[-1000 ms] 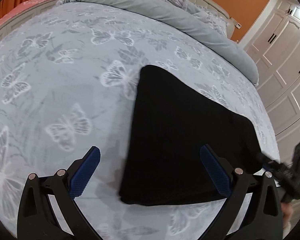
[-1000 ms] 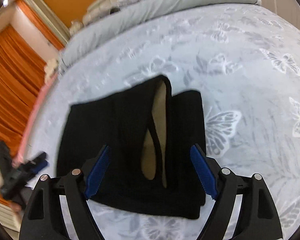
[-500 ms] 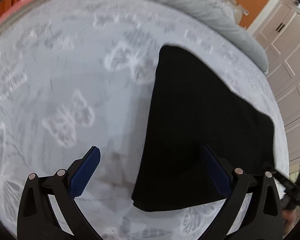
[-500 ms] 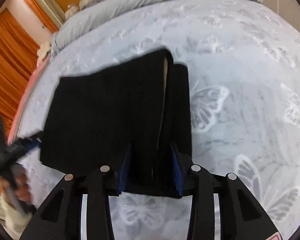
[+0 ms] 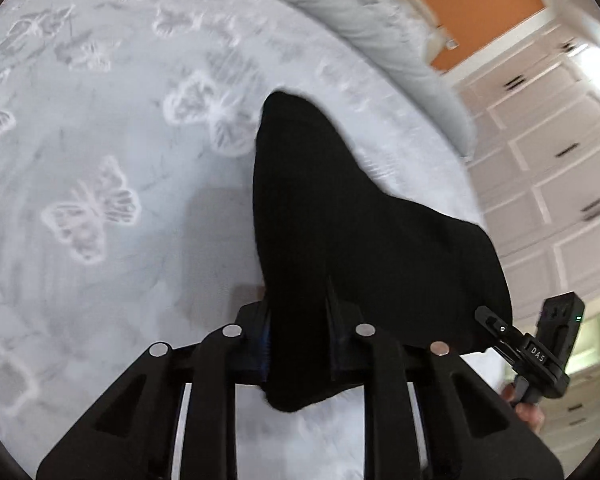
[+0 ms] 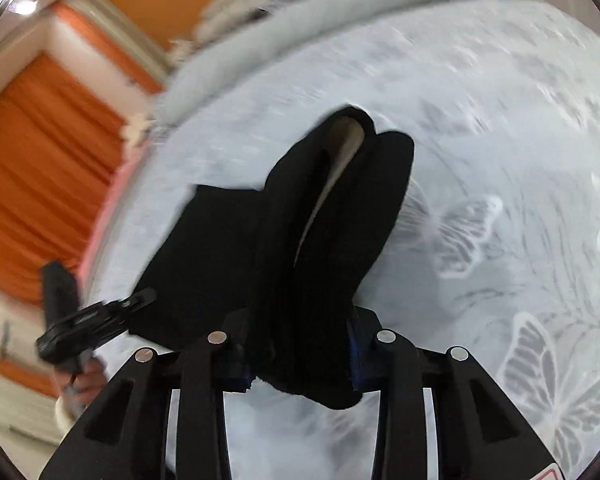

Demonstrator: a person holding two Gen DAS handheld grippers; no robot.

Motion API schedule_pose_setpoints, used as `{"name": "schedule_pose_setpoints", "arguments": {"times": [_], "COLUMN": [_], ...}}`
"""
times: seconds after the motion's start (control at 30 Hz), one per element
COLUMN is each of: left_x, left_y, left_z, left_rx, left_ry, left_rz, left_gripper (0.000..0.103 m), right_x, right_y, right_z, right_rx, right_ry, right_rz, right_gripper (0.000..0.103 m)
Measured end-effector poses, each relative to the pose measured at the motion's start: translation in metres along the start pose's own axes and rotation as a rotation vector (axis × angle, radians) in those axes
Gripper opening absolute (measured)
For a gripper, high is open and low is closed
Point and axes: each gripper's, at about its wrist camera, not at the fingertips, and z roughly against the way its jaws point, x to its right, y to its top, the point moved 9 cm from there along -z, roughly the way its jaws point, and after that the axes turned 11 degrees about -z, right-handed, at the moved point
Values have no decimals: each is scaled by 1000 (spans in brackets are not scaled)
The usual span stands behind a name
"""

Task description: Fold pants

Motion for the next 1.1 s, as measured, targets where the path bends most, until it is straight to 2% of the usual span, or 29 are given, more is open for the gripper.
{"name": "schedule_pose_setpoints", "arguments": {"times": [0.07,0.13,0.17,0.2,0.23,0.27,0.3,0.33,0.37,0.4,0.43,0.47,0.53,0.6,0.63,0.67,0.7,0.73,0.77,0.87,0.9,0.93,0.97,1.0,1.03,1.07,1.1], "left_x": [1,-6,-11,-18,-25,-28,-26,-21,-17,-11,-6,1,14,18,19,19,17,15,14,-6,-18,-31,-41,-49,-52,-50,-48], "left_y": [-11,-35,-48,-57,-64,-68,-65,-57,-49,-38,-32,-22,-5,0,6,10,13,17,20,24,24,23,23,22,20,20,22], "left_z": [20,24,16,12,8,8,14,26,38,51,61,70,71,66,54,43,32,19,5,-22,-32,-41,-46,-51,-51,-47,-39], "left_rx": [-8,-69,-115,-145,-167,-157,-131,-85,-34,31,74,127,169,175,168,154,139,125,110,75,53,28,14,7,9,15,23], "left_ry": [-1,16,45,88,147,204,220,247,275,308,328,342,350,358,365,369,375,391,407,521,576,610,630,629,614,593,594], "left_rz": [-34,-61,-77,-92,-121,-164,-185,-216,-240,-265,-276,-289,-308,-309,-304,-300,-298,-293,-296,-304,-295,-283,-268,-249,-235,-216,-212], "left_gripper": [19,20,23,25,27,30,31,30,34,53,64,77,77,77,77,77,76,73,67,66,67,67,68,68,69,69,68], "right_x": [-6,7,17,35,55,55,51,46,41,34,26,18,7,7,9,10,6,1,-5,-46,-51,-42,-17,5,32,38,35], "right_y": [-17,-46,-62,-76,-84,-81,-72,-62,-52,-41,-29,-24,-6,-1,1,4,4,1,-1,4,7,11,14,12,8,9,11], "right_z": [16,5,-7,-21,-29,-26,-16,-5,6,19,28,32,14,-9,-27,-39,-54,-64,-59,-33,-27,-27,-38,-51,-63,-59,-51], "right_rx": [-21,-104,-153,-196,-203,-179,-144,-90,-15,67,139,160,135,98,75,61,44,16,45,137,162,182,159,97,20,25,36], "right_ry": [9,14,-26,-115,-208,-178,-165,-186,-213,-236,-246,-232,-216,-252,-283,-306,-318,-307,-315,-226,-219,-257,-362,-430,-452,-396,-375], "right_rz": [38,2,-4,-1,-11,-35,-42,-24,5,37,64,80,90,91,95,104,121,133,143,222,235,248,251,242,176,107,85], "right_gripper": [32,36,40,51,59,59,59,62,63,67,73,75,76,76,73,61,16,10,9,6,6,8,13,26,29,29,29]}}
